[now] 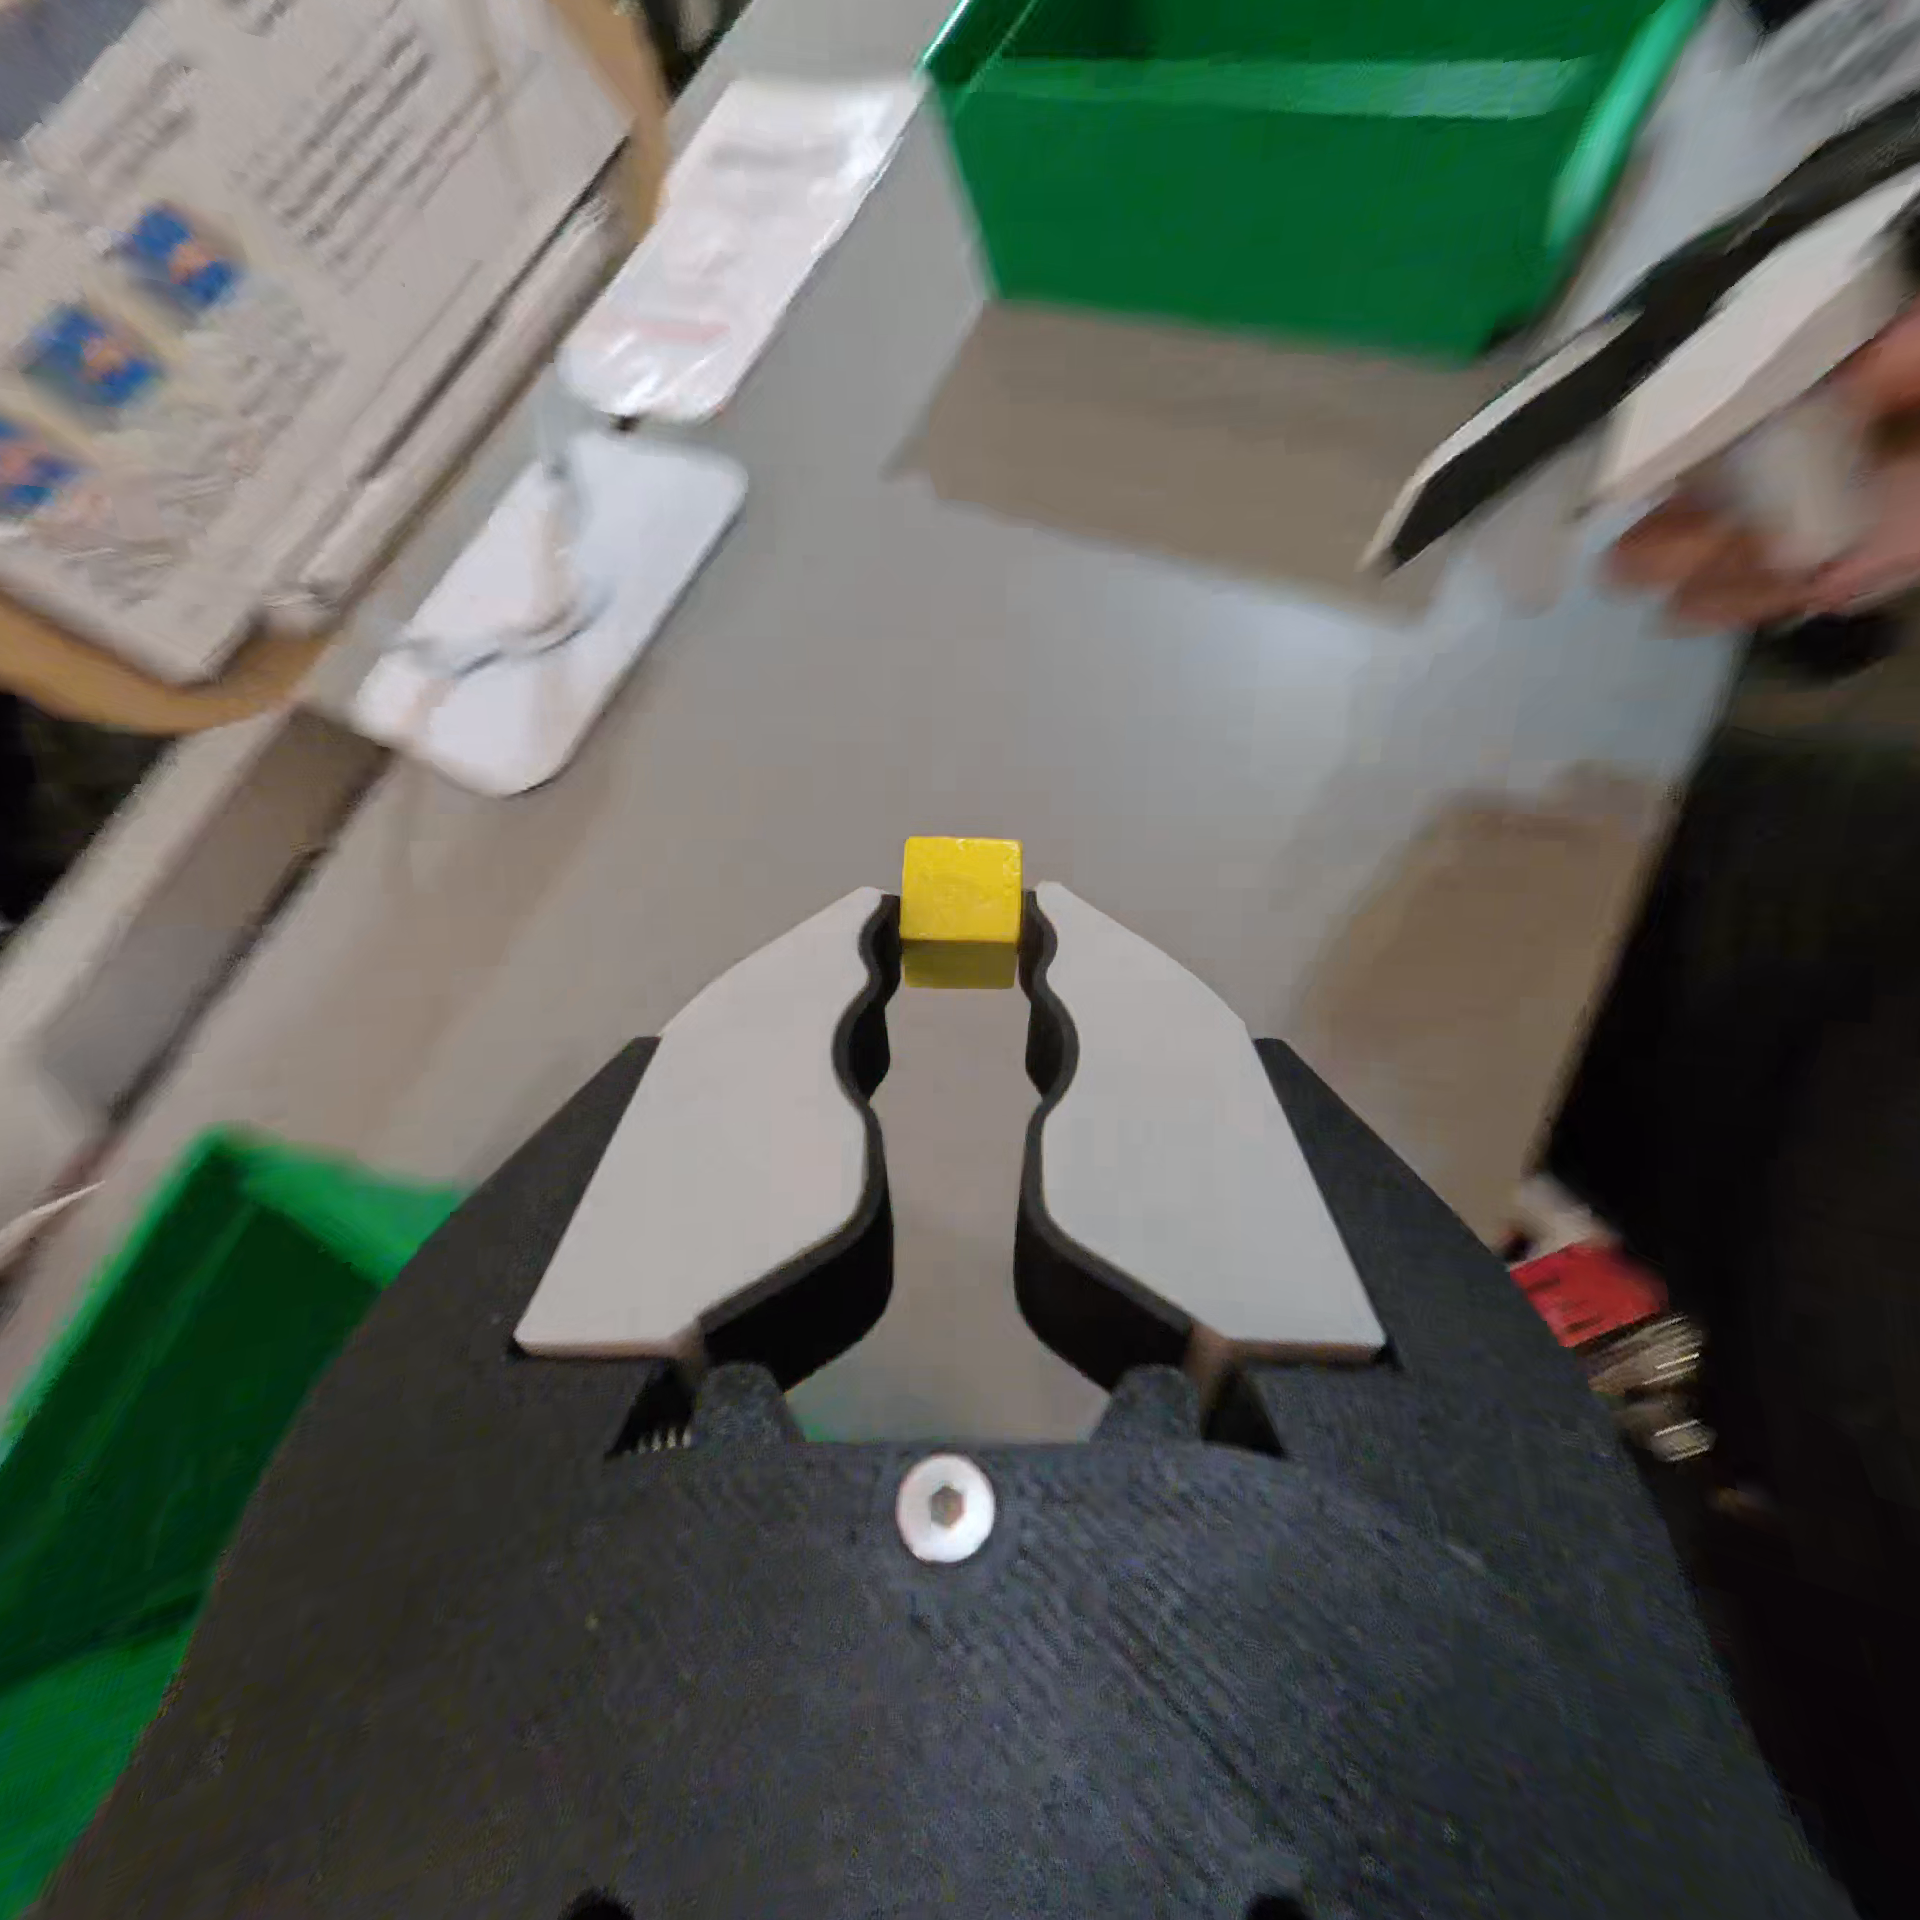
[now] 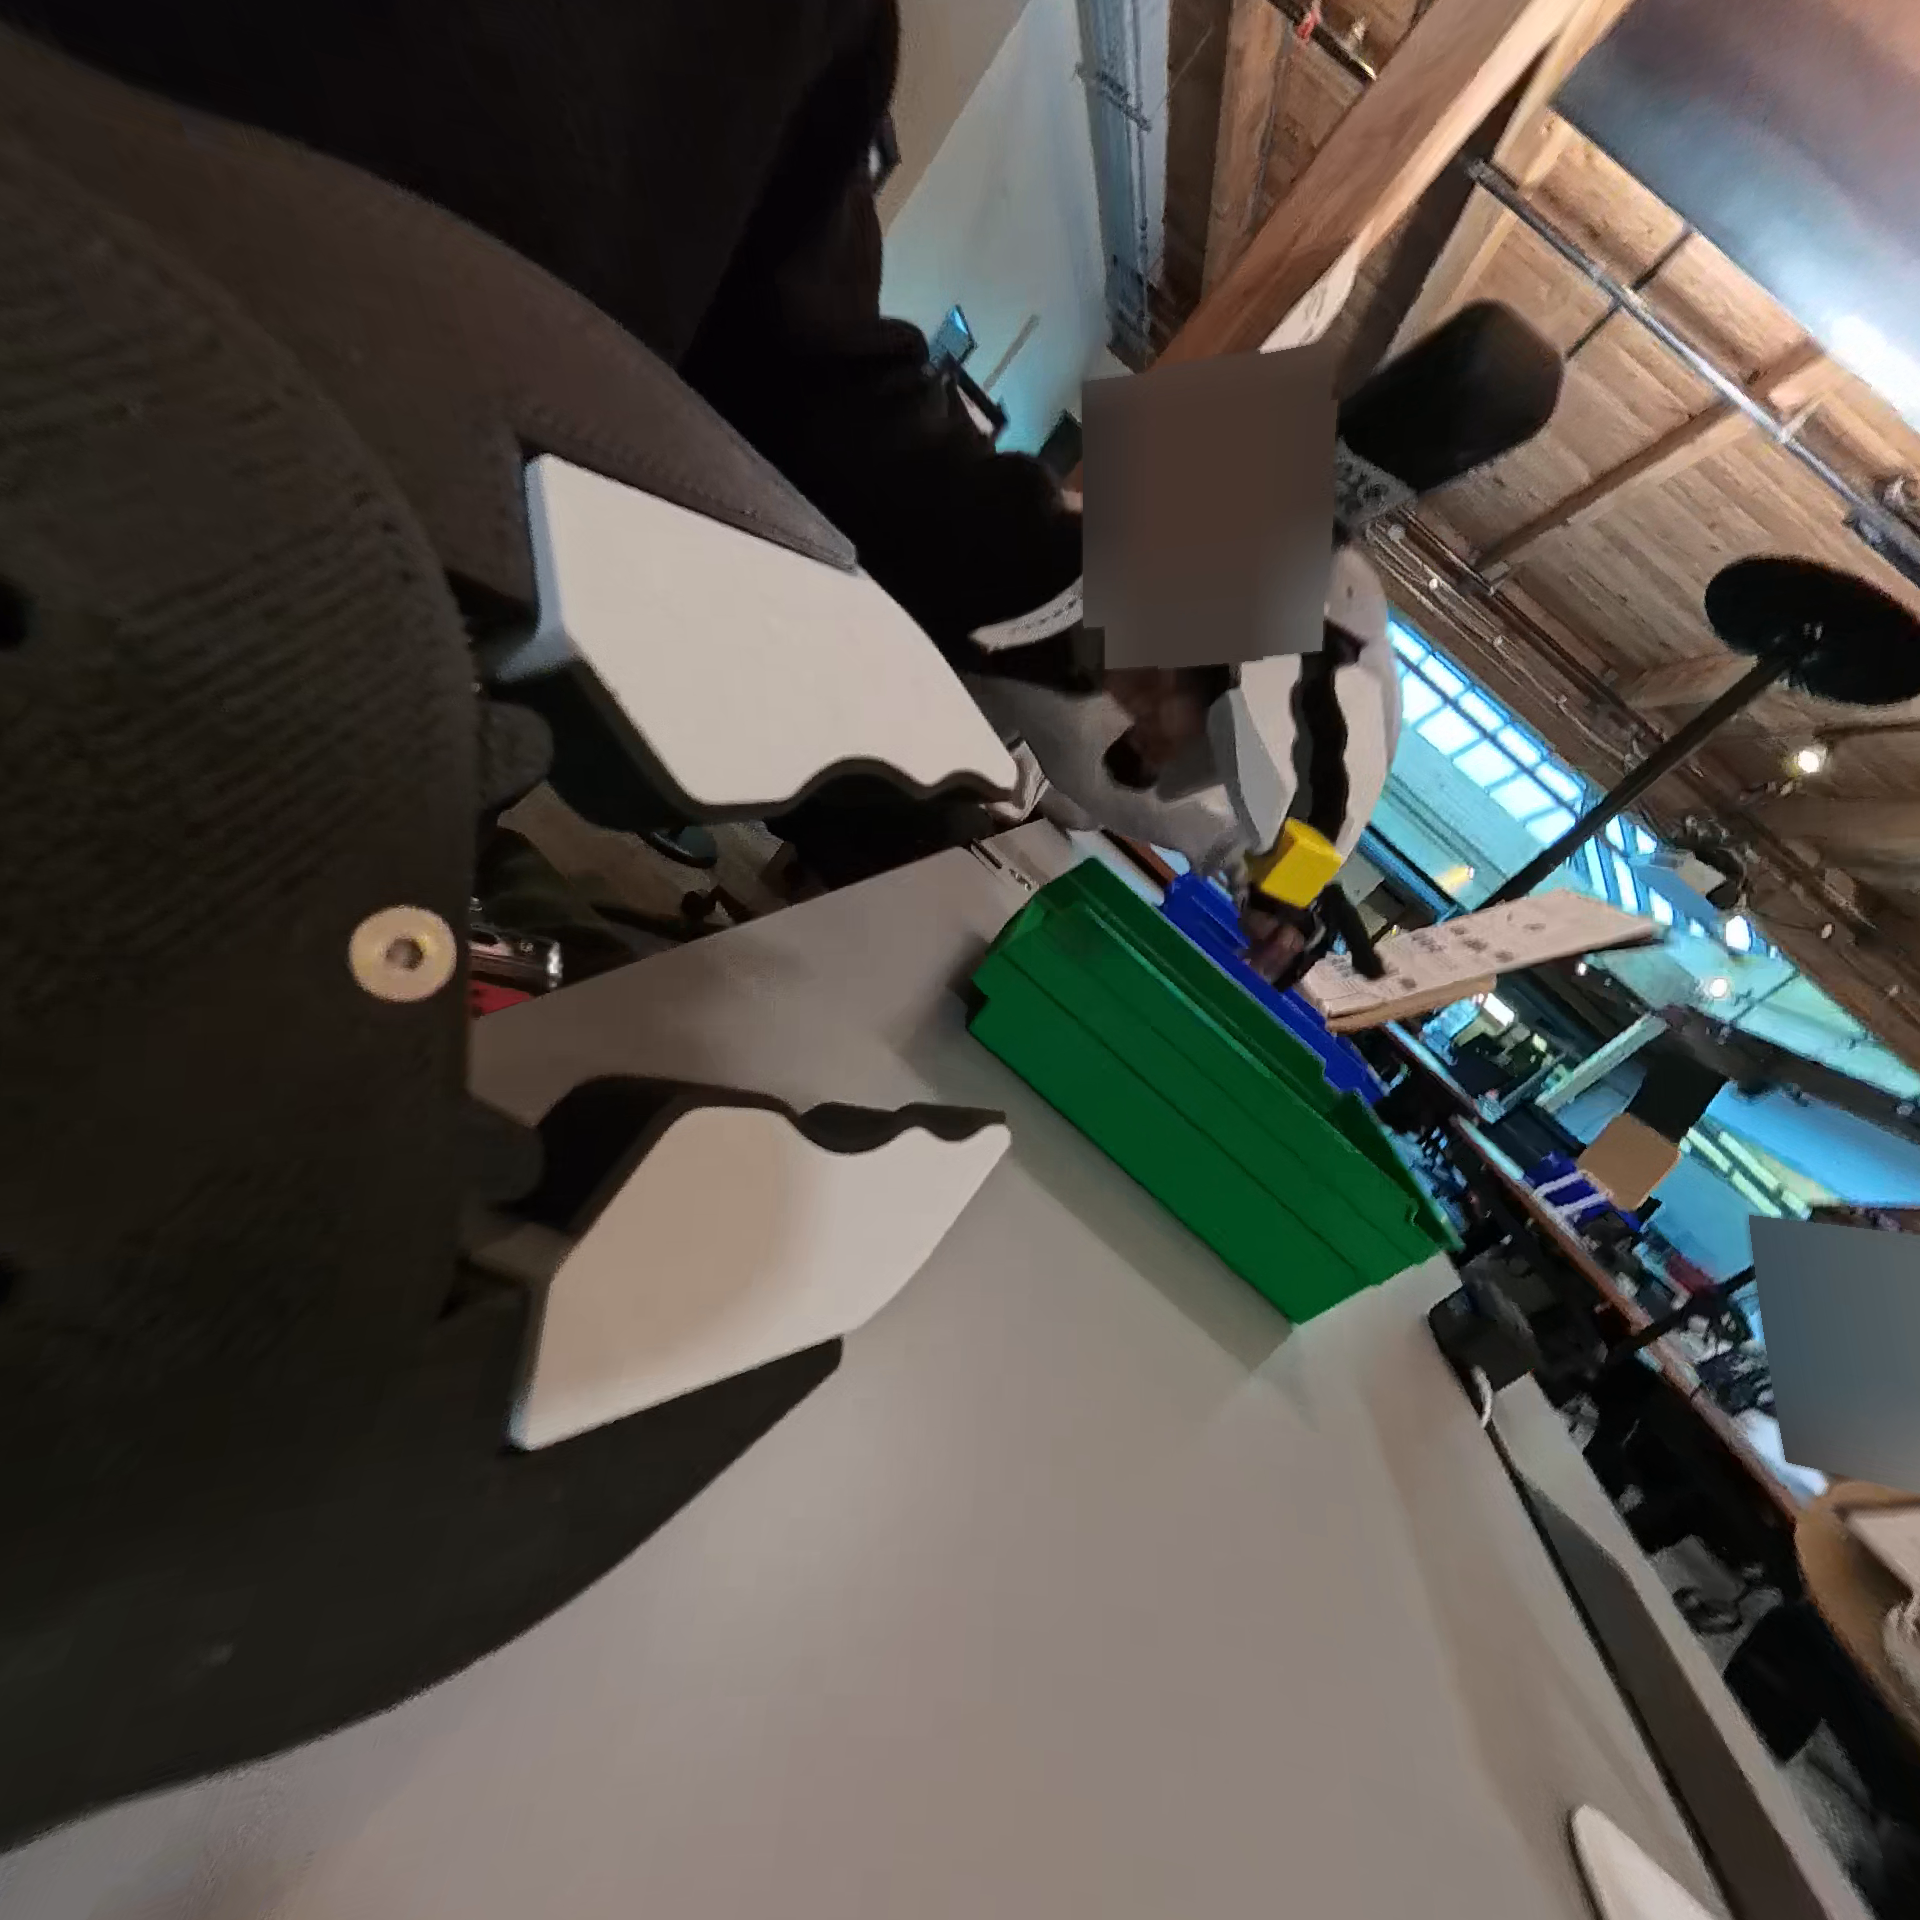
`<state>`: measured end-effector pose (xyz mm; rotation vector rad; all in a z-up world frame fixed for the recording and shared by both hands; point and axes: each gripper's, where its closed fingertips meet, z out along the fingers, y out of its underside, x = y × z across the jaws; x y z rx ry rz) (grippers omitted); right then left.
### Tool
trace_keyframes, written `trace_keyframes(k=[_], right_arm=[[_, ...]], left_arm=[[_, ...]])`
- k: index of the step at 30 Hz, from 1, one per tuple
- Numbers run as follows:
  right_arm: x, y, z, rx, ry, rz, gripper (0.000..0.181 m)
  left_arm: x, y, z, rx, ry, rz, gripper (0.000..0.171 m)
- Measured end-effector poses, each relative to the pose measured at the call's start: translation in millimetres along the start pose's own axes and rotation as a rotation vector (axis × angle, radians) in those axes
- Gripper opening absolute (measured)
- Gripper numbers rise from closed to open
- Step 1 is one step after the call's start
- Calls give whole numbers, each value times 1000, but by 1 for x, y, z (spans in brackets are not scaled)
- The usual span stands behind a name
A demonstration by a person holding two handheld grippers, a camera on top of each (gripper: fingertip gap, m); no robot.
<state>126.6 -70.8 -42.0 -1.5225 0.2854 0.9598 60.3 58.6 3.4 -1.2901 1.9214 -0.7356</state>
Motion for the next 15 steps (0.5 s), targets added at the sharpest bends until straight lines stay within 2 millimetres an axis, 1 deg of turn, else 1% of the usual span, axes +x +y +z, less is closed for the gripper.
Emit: trace_keyframes(k=[2,4,7,9,11,12,15], right_arm=[[-19,-6,0,30,-88,-64,56],[-34,-8,-2,40,-131,-154,55],[-37,-3,-3,6,-113,-259,52],[-32,0,-3,-15,-93,-256,49],[-29,1,-2,-24,-107,-200,47],[-28,3,-1,-33,-122,-165,47],[-23,15,4,-105,-133,-101,45]], left_arm=[[37,-18,19,102,158,-116,23],[67,-29,34,215,299,-235,23],[101,-28,52,337,499,-407,23],[116,-19,59,388,601,-518,23],[129,-14,58,413,715,-608,22],[132,-15,55,433,760,-636,22],[134,-16,55,451,805,-661,22]])
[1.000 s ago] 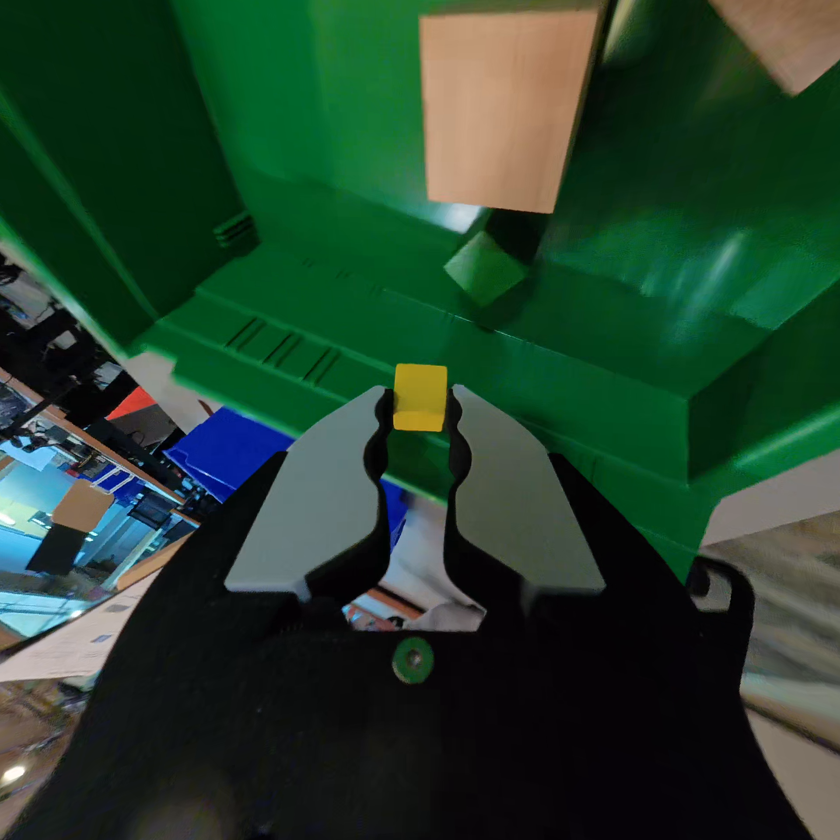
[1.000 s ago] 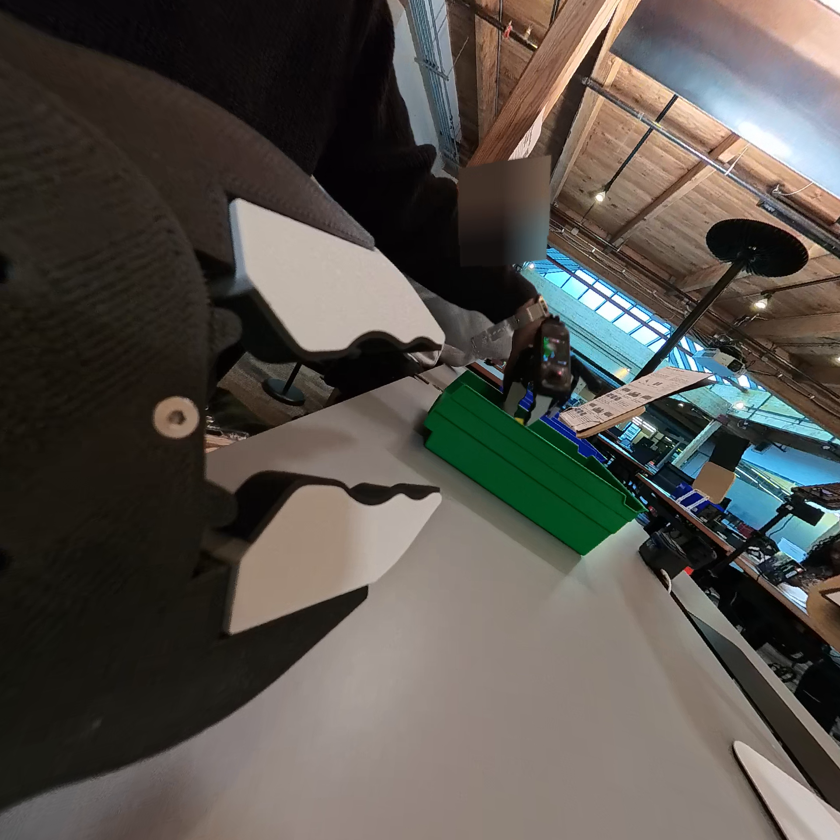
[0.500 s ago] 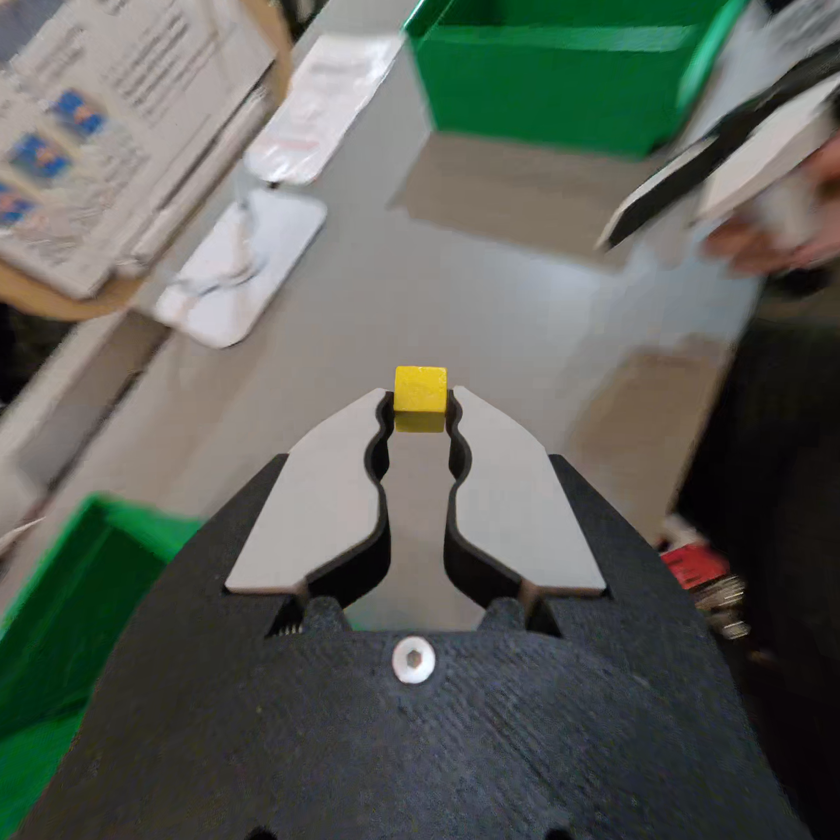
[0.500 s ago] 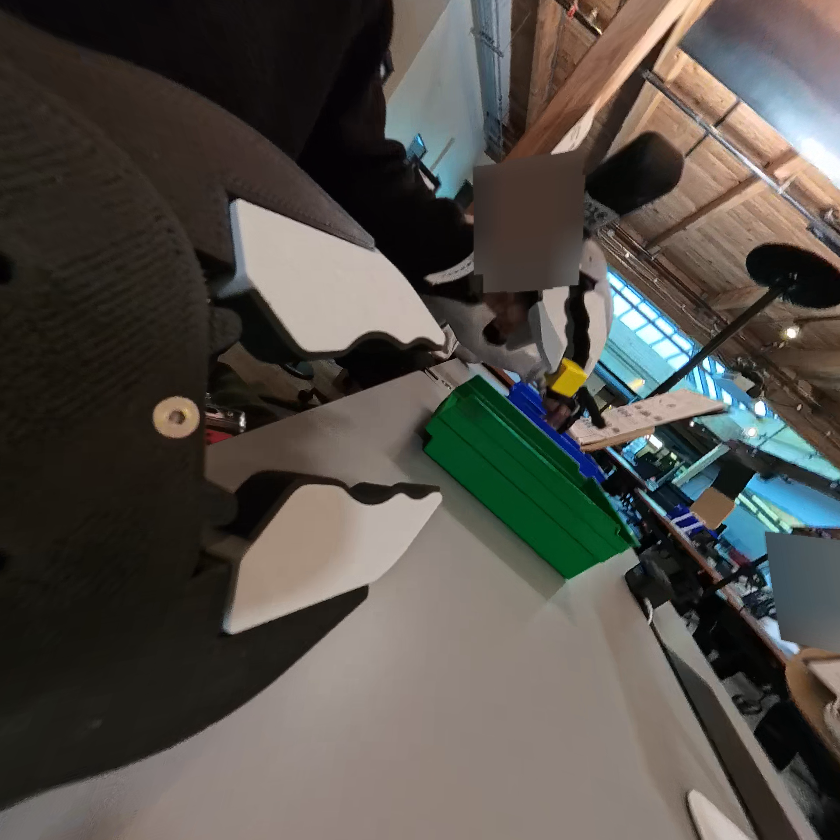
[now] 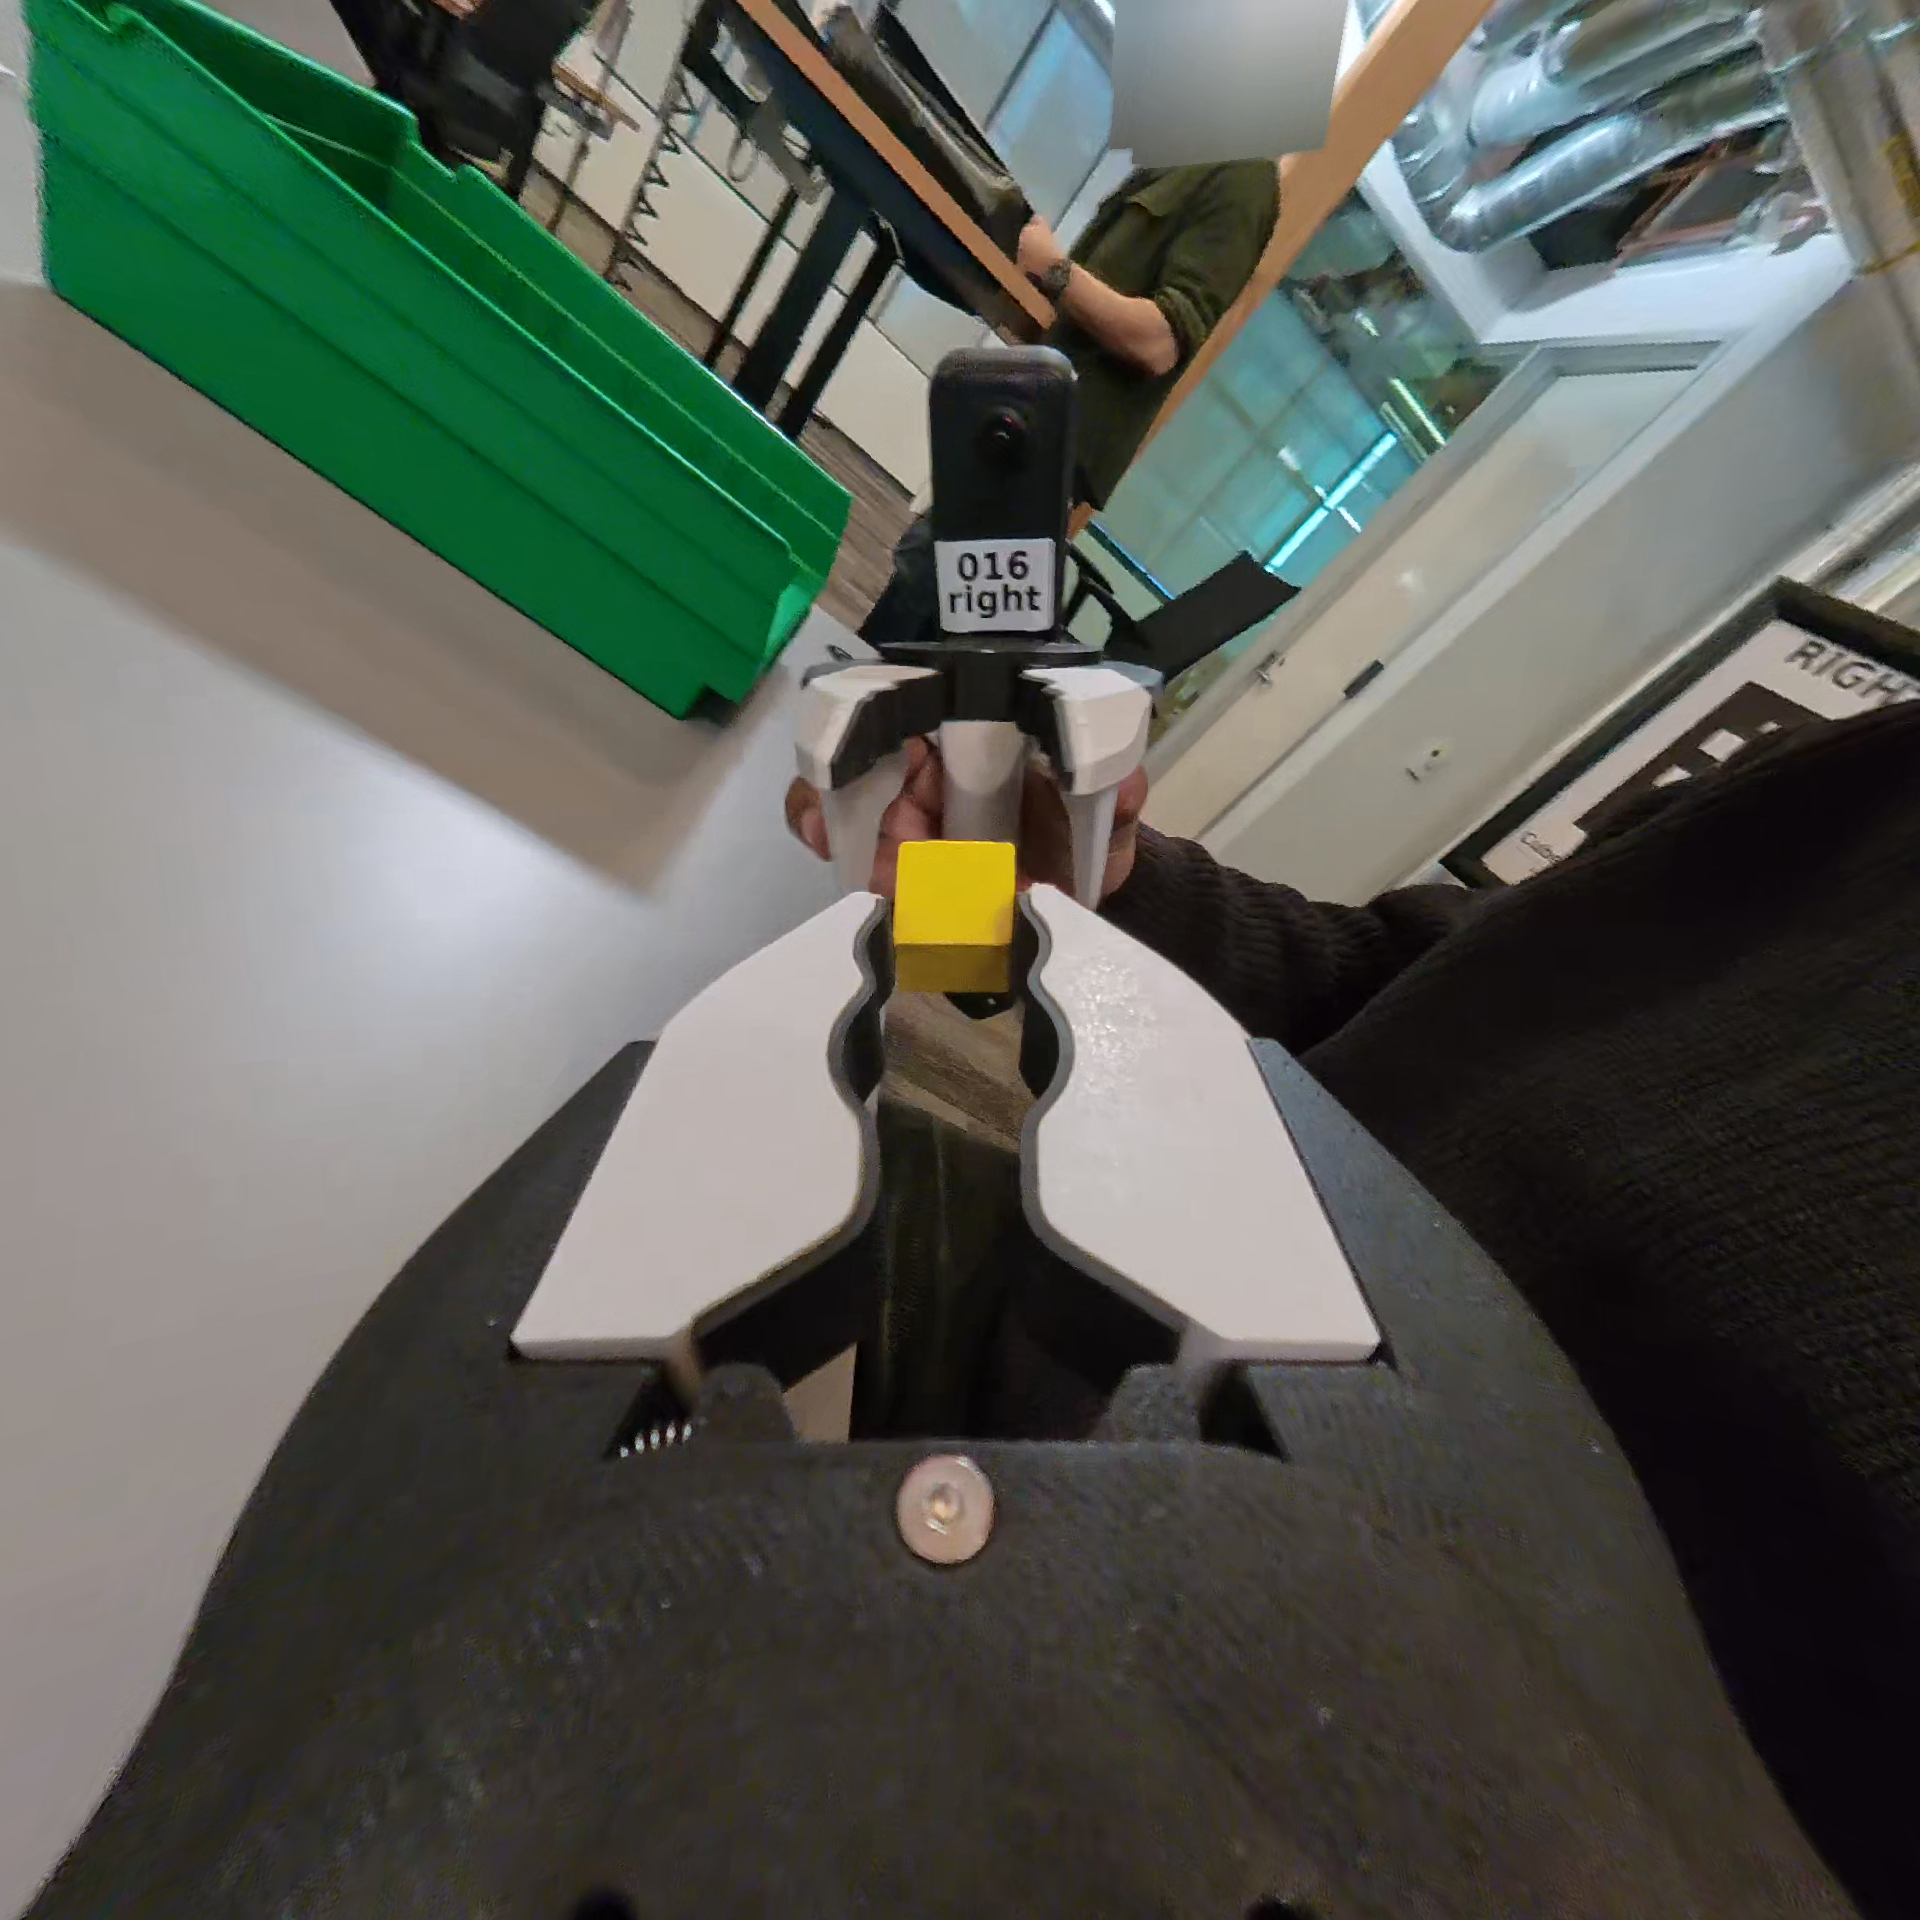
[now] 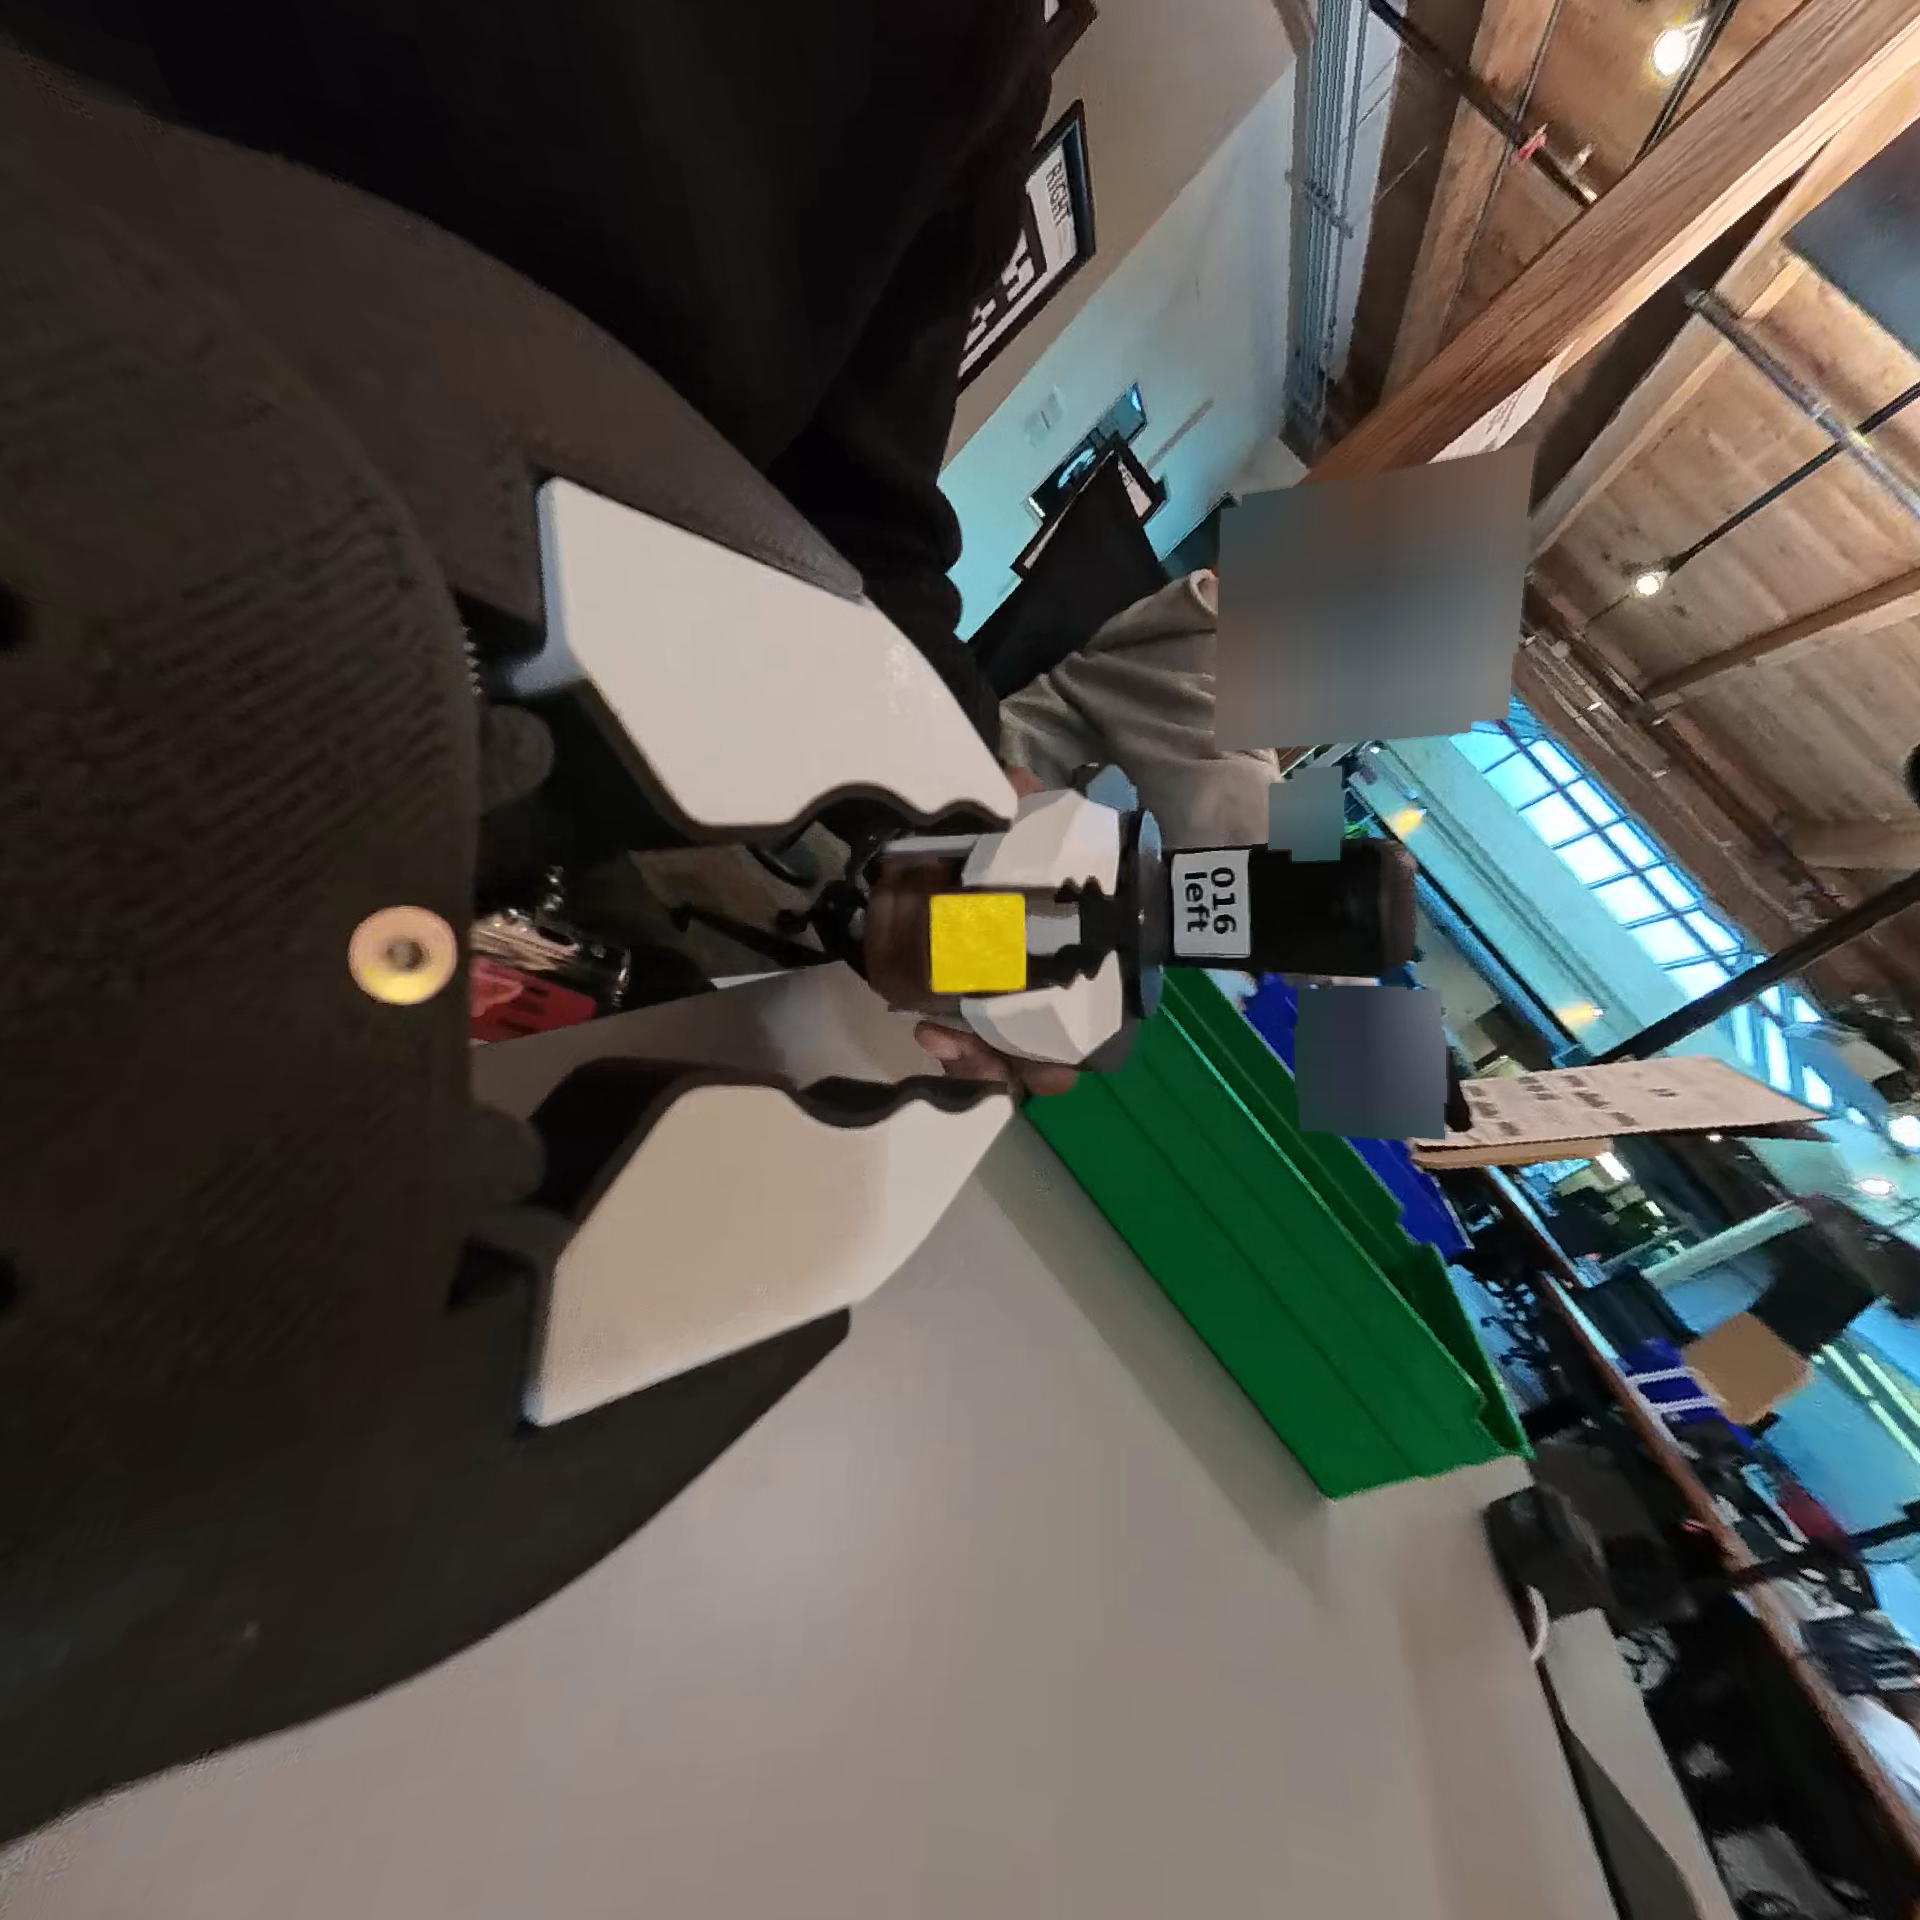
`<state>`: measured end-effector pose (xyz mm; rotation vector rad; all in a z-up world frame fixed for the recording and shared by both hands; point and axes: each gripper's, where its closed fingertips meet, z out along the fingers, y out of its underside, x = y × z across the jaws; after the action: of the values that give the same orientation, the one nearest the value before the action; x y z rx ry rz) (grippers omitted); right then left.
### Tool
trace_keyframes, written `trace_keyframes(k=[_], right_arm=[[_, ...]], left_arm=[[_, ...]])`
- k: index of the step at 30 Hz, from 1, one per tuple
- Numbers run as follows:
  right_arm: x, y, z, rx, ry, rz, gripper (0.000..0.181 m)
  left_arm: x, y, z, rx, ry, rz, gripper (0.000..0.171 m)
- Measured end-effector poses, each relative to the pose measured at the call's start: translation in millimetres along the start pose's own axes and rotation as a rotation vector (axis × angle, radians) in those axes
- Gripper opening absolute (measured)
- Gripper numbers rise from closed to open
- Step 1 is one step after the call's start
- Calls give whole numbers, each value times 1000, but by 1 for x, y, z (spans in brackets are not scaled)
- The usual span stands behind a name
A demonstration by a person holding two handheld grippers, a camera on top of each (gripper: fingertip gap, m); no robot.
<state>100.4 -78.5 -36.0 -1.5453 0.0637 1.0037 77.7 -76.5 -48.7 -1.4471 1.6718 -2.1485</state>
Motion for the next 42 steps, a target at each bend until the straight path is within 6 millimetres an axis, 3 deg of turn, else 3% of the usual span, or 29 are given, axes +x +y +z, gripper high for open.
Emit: trace_keyframes(k=[6,17,22,29,32,34,36,38,42], right_arm=[[4,7,5,-51,60,-98,25],[19,38,12,-219,86,-31,38],[18,46,16,-262,97,-52,21],[17,42,13,-249,98,-37,20],[14,26,7,-176,81,-24,20],[14,12,-2,-123,87,-36,20],[11,-16,-19,-53,125,-115,20],[10,-54,-50,-14,229,-263,20],[37,-129,-144,-91,607,-578,20]], left_arm=[[-8,17,-2,-70,8,-3,22],[-17,22,-3,-76,45,-48,22],[-22,27,-2,-95,25,-63,22],[-20,25,0,-64,41,-59,24],[-14,25,1,-66,48,20,49],[-12,27,2,-76,40,69,54],[-13,32,4,-98,25,86,54],[-14,37,5,-120,18,95,53],[-18,43,8,-150,8,89,49]])
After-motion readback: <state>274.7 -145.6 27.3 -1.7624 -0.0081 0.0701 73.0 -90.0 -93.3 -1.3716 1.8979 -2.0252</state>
